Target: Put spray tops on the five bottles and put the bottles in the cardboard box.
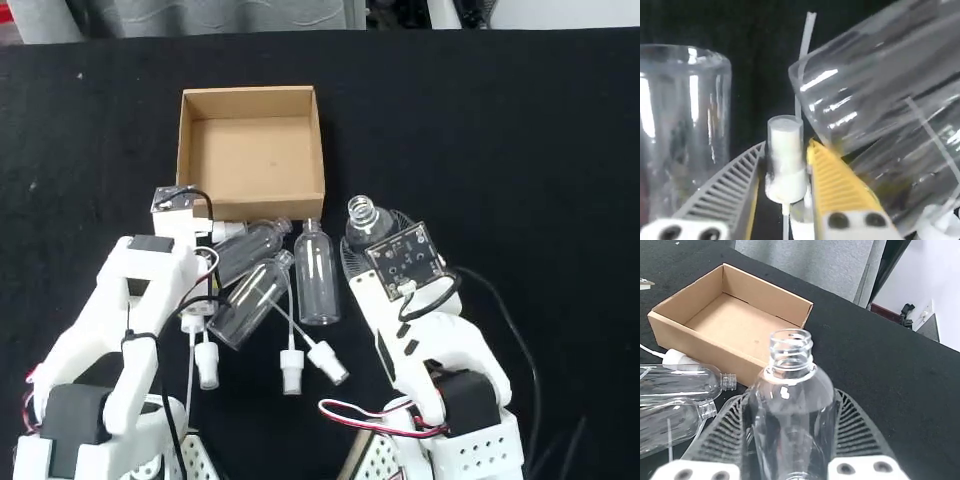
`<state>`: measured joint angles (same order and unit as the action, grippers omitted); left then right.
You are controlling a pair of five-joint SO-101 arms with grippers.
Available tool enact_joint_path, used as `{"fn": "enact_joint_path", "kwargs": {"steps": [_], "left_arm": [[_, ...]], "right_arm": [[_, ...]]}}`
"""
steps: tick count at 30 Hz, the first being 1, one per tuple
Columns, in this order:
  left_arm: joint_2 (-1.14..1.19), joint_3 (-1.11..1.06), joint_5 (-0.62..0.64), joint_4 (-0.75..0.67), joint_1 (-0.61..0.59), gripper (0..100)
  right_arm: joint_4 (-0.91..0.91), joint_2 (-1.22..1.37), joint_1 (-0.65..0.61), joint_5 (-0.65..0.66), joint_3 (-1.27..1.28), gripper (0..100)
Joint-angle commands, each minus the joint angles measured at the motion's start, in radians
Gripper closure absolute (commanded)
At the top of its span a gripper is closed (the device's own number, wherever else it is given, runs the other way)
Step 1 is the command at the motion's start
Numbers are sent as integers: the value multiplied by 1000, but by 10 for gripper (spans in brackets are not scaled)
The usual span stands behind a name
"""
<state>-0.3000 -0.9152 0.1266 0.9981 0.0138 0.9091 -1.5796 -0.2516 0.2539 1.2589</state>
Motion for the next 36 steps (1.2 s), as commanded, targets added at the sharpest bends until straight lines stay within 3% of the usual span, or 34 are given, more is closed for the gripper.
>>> {"fn": "enact_joint_path", "kwargs": {"steps": [1, 36], "left_arm": [[-25, 39, 0, -8, -1, 971], [-605, -68, -38, 37, -2, 971]], "right_arm": [[-26, -18, 21, 11, 1, 949], [-32, -19, 17, 3, 1, 949]]}}
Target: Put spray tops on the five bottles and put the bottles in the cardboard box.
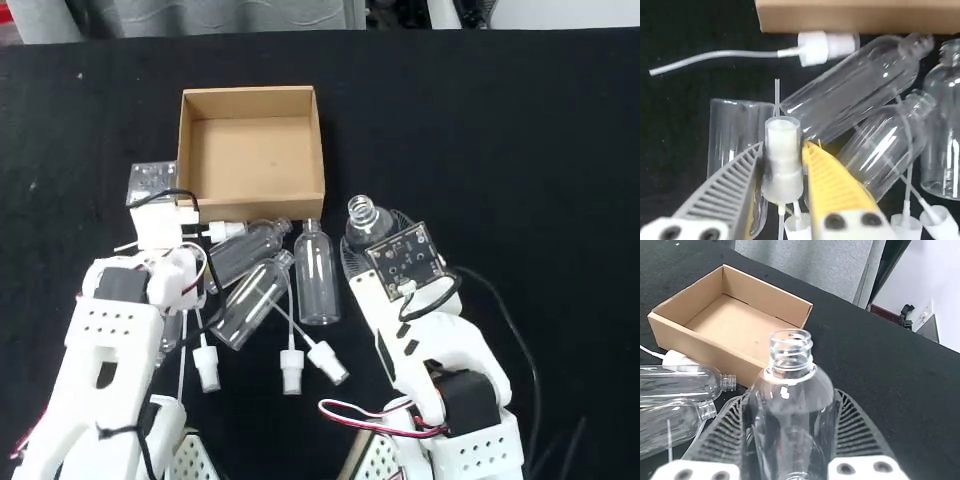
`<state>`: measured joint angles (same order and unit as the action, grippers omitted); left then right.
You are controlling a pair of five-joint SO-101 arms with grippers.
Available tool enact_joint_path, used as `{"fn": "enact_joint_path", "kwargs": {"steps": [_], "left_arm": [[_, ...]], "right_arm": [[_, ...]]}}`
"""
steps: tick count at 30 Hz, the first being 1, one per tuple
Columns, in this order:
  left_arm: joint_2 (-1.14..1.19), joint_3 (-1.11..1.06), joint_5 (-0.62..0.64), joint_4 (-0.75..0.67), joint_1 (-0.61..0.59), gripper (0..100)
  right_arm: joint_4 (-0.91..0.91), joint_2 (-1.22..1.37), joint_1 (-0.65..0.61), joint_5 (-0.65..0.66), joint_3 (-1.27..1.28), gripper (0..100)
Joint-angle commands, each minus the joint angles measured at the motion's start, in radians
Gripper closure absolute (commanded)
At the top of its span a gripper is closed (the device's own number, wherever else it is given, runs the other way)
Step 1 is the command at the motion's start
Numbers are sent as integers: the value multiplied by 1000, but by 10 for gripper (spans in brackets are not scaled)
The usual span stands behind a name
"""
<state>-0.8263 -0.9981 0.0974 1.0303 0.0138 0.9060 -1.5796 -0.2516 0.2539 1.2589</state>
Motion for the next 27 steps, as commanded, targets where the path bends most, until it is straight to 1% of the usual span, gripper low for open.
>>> {"fn": "enact_joint_path", "kwargs": {"steps": [1, 9, 16, 21, 27], "left_arm": [[-91, 15, -8, 5, -2, 971], [-209, 24, -5, 2, -1, 971], [-408, 25, -5, -3, 7, 972], [-496, 25, -5, -3, 8, 972], [-542, 41, 11, -68, 8, 972]], "right_arm": [[-29, -19, 17, 3, 1, 949], [-29, -19, 15, 3, 1, 949], [-29, -19, 14, 3, 1, 949], [-29, -19, 14, 3, 1, 949], [-29, -19, 14, 3, 1, 949]]}}
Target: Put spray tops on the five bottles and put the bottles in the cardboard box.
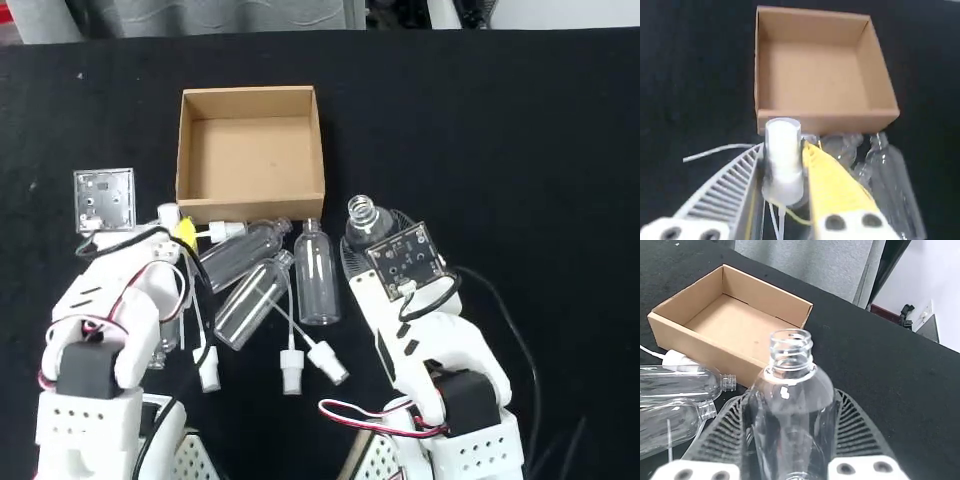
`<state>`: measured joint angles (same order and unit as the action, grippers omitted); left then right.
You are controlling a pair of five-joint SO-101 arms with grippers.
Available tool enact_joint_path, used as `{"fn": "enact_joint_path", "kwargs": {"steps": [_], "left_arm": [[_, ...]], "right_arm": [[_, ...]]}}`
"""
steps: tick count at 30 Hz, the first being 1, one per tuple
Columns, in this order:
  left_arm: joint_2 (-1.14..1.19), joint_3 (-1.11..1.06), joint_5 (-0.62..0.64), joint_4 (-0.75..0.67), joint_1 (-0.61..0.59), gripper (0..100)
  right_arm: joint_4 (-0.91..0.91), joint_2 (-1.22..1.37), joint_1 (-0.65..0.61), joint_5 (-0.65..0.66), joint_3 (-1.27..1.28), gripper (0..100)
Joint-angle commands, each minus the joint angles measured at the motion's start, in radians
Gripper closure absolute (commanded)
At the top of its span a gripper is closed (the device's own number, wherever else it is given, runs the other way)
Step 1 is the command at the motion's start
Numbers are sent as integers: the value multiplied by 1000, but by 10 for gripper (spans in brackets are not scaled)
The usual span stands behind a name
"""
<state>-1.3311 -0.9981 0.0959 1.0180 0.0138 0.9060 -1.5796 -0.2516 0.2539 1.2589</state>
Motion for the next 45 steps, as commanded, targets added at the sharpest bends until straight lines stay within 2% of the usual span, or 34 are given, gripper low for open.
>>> {"fn": "enact_joint_path", "kwargs": {"steps": [1, 7, 18, 27, 38, 45], "left_arm": [[-41, 42, 34, -71, 8, 972], [-51, 110, 87, -84, 8, 972], [-51, 223, 95, -89, 7, 972], [-52, 254, 101, -224, 8, 972], [-54, 271, 287, -219, -1, 972], [-54, 260, 368, -218, -2, 972]], "right_arm": [[-29, -21, 14, 3, 4, 949], [-97, -21, 12, -21, 48, 949], [-100, -21, -6, -63, 53, 949], [-100, -21, -114, -68, 74, 949], [-101, -21, -233, -68, 88, 946], [-273, -21, -319, -58, 206, 946]]}}
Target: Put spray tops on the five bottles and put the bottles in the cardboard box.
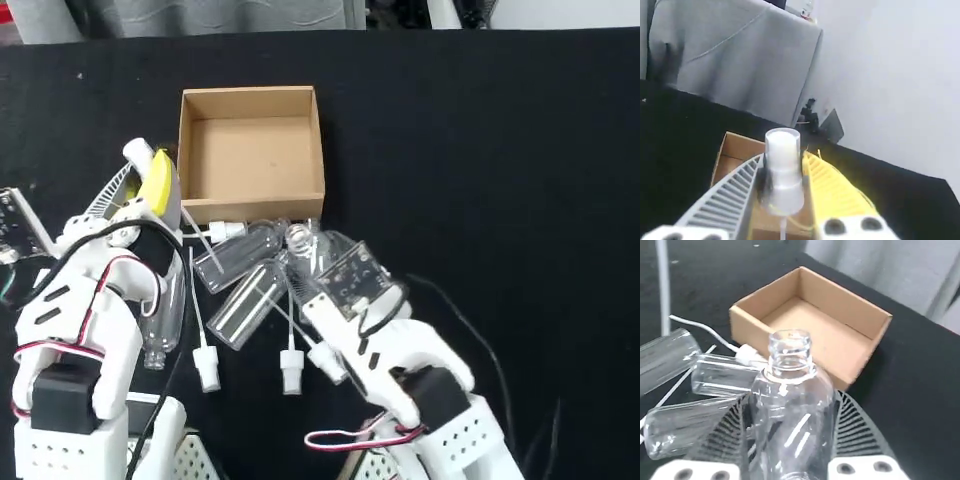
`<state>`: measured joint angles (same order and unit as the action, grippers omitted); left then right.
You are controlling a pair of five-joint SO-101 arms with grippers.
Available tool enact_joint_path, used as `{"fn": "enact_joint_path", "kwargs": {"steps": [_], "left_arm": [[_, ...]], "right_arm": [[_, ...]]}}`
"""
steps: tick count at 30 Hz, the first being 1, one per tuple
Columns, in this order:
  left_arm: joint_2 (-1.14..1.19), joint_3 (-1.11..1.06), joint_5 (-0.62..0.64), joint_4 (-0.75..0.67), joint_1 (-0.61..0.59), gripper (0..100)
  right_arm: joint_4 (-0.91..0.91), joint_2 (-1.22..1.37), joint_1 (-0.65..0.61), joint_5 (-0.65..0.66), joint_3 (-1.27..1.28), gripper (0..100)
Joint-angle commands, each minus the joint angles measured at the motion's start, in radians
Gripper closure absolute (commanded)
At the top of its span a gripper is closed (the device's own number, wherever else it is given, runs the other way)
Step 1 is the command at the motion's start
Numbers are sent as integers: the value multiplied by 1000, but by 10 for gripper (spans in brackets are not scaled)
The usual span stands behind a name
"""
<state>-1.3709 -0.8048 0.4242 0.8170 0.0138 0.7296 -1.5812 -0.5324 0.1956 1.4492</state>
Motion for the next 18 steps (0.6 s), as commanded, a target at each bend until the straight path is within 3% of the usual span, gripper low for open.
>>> {"fn": "enact_joint_path", "kwargs": {"steps": [1, 10, 18], "left_arm": [[-15, 68, 44, -17, -2, 972], [-206, 25, 91, -26, -108, 972], [-313, -12, 94, -20, -120, 972]], "right_arm": [[-124, -19, -40, 0, 30, 946], [-189, -19, -87, 0, 74, 946], [-189, -15, -164, 0, 76, 946]]}}
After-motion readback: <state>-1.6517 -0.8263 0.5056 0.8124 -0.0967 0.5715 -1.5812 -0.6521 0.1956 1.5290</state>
